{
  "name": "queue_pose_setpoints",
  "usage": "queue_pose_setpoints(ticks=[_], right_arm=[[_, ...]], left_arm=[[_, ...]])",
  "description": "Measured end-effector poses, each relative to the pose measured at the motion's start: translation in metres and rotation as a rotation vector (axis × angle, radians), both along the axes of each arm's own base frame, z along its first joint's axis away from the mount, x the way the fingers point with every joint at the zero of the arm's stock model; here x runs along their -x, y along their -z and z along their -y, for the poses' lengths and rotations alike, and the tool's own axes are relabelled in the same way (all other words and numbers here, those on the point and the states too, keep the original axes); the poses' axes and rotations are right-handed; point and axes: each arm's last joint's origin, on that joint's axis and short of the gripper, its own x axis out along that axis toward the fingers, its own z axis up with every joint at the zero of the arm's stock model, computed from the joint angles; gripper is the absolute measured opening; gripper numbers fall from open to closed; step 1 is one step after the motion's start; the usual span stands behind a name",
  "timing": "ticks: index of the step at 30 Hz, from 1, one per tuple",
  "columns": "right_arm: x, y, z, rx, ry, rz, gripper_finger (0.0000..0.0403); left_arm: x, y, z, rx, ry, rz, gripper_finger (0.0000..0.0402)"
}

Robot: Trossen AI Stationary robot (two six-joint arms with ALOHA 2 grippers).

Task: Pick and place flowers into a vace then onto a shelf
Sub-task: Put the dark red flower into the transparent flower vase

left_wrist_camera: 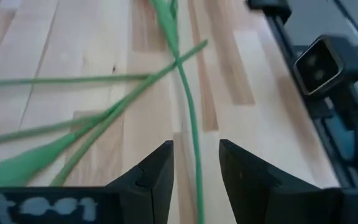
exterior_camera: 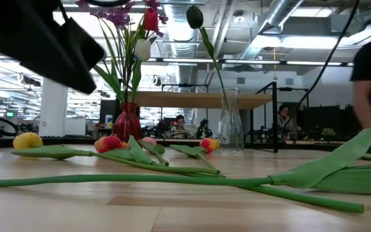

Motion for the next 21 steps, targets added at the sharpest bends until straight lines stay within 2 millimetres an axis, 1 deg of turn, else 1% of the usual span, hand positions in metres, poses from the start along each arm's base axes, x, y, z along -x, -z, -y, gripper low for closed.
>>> queue_pose_setpoints(ticks=[2,5,10,14,18,21], right_arm=[[-0.001,0.0,0.0,-0.003,0.001,0.004,0.0],[0.0,0.0,0.0,-0.002,0.0,0.003,0.0],[-0.001,0.0,0.0,-0.004,0.001,0.005,0.0],[-0.001,0.0,0.0,-0.005,0.0,0.006,0.0],[-0.001,0.0,0.0,-0.006,0.0,0.009,0.0],[-0.001,0.0,0.0,-0.007,0.0,0.009,0.0]], left_arm=[[-0.001,0.009,0.001,-0.01,0.005,-0.028,0.0116],[-0.004,0.027,0.004,-0.007,0.035,-0.073,0.0116],[-0.009,0.051,0.008,-0.022,0.029,-0.079,0.0116],[-0.012,0.057,0.01,-0.02,0.02,-0.061,0.0116],[-0.011,0.059,0.01,-0.026,0.019,-0.069,0.0116],[-0.011,0.06,0.009,-0.039,0.012,-0.074,0.01]])
